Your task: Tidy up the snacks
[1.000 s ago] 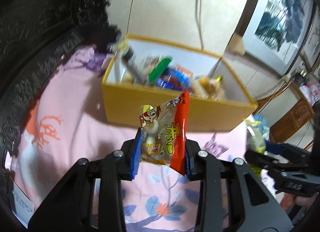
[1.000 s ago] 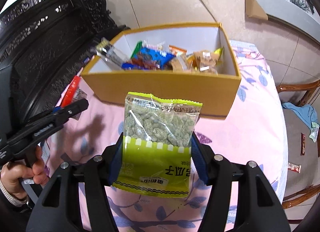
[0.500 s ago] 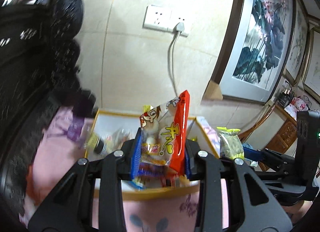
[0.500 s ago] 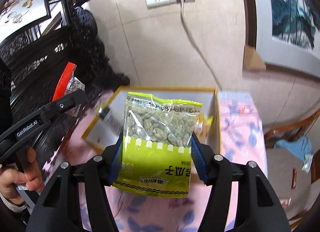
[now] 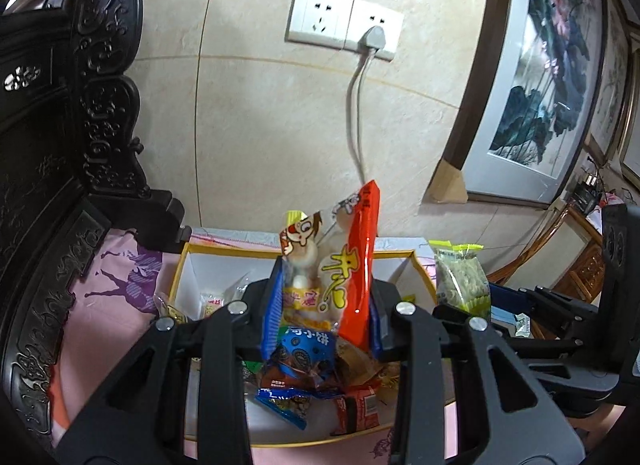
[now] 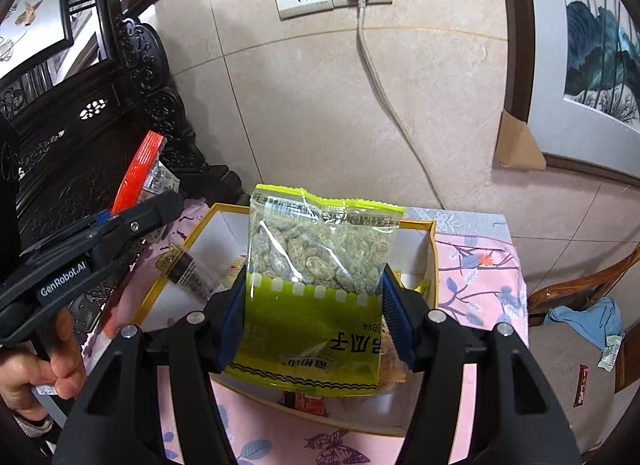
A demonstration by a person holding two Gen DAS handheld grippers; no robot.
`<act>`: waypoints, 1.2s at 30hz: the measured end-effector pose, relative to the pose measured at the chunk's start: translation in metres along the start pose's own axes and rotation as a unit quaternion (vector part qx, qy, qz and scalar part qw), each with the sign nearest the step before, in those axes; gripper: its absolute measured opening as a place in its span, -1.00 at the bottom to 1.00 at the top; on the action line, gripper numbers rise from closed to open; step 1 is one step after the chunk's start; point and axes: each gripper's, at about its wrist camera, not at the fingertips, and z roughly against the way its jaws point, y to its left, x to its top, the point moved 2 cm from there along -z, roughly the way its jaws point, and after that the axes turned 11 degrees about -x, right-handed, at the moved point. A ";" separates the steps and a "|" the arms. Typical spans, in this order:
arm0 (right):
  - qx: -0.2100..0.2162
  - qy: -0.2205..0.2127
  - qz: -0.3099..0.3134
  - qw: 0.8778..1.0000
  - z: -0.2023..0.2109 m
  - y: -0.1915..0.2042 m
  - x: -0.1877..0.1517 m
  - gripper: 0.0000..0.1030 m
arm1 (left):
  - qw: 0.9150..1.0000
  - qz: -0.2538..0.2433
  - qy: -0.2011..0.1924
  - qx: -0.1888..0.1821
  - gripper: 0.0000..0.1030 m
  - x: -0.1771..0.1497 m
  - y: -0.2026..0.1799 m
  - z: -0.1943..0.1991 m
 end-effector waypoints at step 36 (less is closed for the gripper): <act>-0.040 0.073 0.001 0.996 -0.016 -0.003 -0.013 0.97 | 0.994 0.024 0.057 0.091 0.96 -0.014 0.020 0.004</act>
